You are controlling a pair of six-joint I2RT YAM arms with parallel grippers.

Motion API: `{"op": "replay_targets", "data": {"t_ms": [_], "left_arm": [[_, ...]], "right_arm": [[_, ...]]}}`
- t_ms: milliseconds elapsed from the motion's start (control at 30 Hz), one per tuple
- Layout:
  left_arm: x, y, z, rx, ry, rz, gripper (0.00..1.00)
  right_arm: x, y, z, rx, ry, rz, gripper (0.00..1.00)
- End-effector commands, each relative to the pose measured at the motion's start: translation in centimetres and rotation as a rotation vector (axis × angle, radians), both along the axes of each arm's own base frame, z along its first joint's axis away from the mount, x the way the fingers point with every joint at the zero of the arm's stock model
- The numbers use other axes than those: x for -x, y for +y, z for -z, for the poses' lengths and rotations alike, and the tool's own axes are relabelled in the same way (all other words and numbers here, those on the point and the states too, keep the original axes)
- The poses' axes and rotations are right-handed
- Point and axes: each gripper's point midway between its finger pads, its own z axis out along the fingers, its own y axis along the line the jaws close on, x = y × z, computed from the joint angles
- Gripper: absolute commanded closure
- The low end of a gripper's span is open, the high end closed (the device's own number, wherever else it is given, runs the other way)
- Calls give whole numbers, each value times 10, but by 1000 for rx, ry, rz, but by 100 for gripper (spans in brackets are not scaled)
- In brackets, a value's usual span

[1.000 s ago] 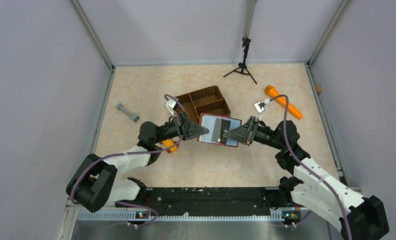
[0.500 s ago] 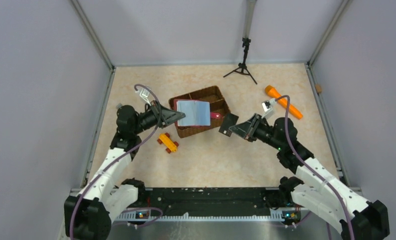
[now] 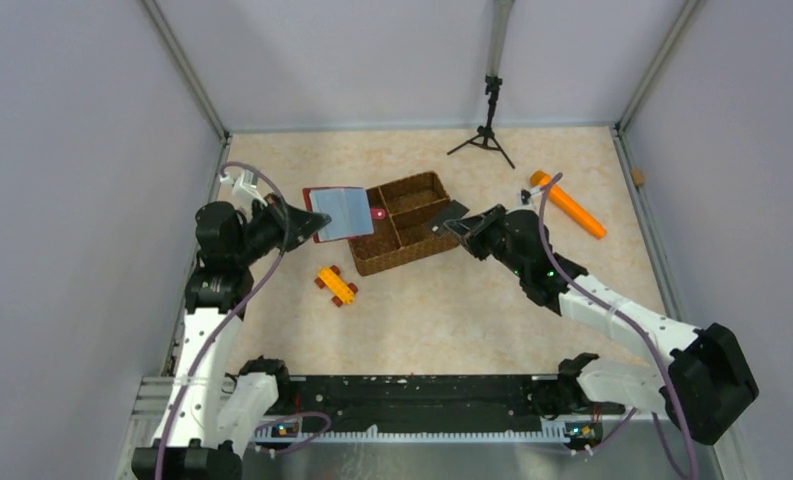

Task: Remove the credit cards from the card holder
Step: Place the credit card in the storage box.

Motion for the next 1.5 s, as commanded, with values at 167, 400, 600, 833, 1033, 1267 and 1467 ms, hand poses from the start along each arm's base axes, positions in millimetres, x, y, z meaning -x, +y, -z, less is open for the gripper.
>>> {"op": "replay_targets", "data": {"t_ms": [167, 400, 600, 833, 1033, 1267, 1467], "left_arm": [[9, 31, -23, -151, -97, -151, 100], [18, 59, -33, -301, -120, -279, 100], [23, 58, -34, -332, -142, -257, 100], [22, 55, -31, -321, -147, -241, 100], [20, 47, -24, -288, -140, -201, 100], [20, 46, -23, -286, -134, -188, 100], [22, 43, -21, -279, -130, -175, 100]], "right_arm": [[-41, 34, -36, -100, -99, 98, 100], [-48, 111, -38, 107, -275, -333, 100], [-56, 125, 1, 371, -281, -520, 100], [-59, 140, 38, 491, -220, -689, 100], [-63, 158, 62, 534, -167, -776, 100], [-67, 173, 80, 570, -139, -826, 100], [-69, 179, 79, 589, -144, -840, 72]]}}
